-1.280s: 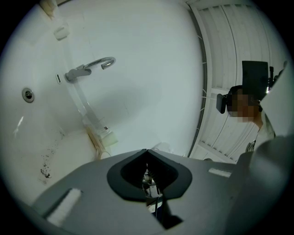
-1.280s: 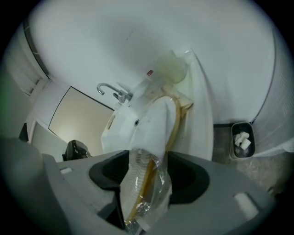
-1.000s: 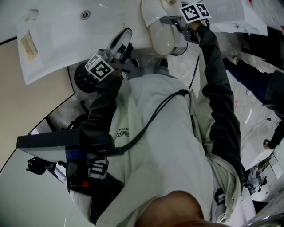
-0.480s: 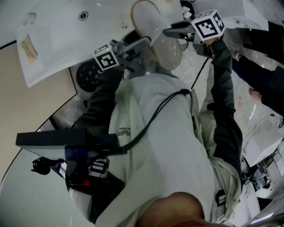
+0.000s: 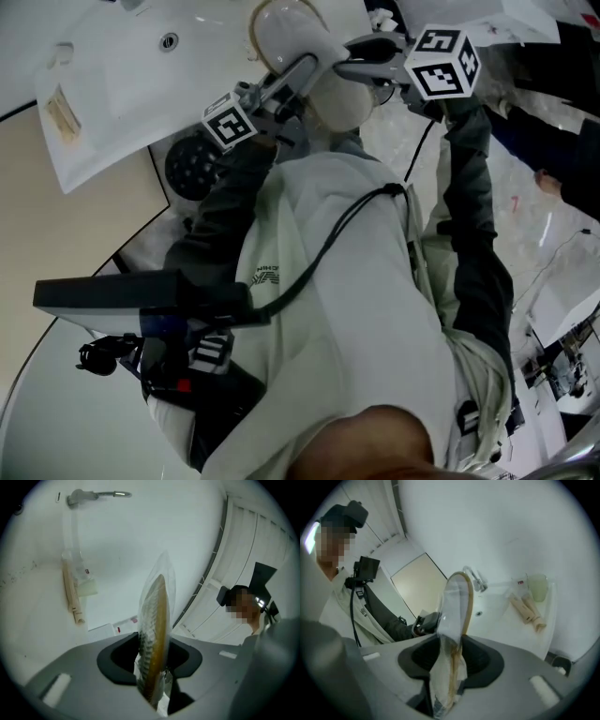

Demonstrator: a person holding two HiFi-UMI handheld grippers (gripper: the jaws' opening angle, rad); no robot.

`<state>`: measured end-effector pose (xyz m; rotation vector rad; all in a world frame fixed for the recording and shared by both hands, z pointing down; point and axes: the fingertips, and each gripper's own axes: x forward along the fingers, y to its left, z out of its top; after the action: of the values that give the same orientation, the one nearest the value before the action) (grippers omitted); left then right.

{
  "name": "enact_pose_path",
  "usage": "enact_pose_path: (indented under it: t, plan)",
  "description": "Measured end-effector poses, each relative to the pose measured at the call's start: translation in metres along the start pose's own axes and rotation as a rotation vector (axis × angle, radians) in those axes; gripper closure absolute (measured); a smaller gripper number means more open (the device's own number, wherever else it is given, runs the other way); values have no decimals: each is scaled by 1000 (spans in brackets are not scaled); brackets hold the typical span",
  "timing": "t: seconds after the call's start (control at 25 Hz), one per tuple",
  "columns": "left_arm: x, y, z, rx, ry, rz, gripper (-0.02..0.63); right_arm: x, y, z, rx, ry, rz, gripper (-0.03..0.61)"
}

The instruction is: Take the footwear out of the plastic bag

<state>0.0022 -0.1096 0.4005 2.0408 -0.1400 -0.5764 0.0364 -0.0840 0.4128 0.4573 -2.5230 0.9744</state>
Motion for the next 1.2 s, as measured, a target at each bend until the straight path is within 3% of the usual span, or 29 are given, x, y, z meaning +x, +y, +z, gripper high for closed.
enact_pose_path:
  t: [0.12, 0.28, 0.36, 0.44, 0.6, 0.68, 0.84, 1.2]
  plan:
    - [-1, -11, 17, -12, -104, -41, 502, -17, 9, 18, -29, -179, 25, 440]
    - [-3, -27, 37, -100, -282, -131, 503, -70, 14, 42, -10, -509, 44, 440]
    - [-12, -34, 51, -136, -396, -158, 503, -110, 15, 52, -31, -692, 14, 440]
    - [-24, -41, 68, -135, -496, -170, 503, -141, 15, 55, -96, -805, -80, 440]
    - [-41, -50, 99, -85, -647, -148, 503, -139, 18, 29, -218, -699, -381, 440]
    - [-47, -56, 107, -74, -697, -150, 503, -122, 29, 11, -224, -684, -439, 456]
    - [-53, -63, 111, -123, -761, -173, 503, -104, 59, -7, -202, -770, -432, 456]
    - [-46, -72, 106, -154, -749, -187, 503, -84, 62, -2, -77, -720, -287, 454]
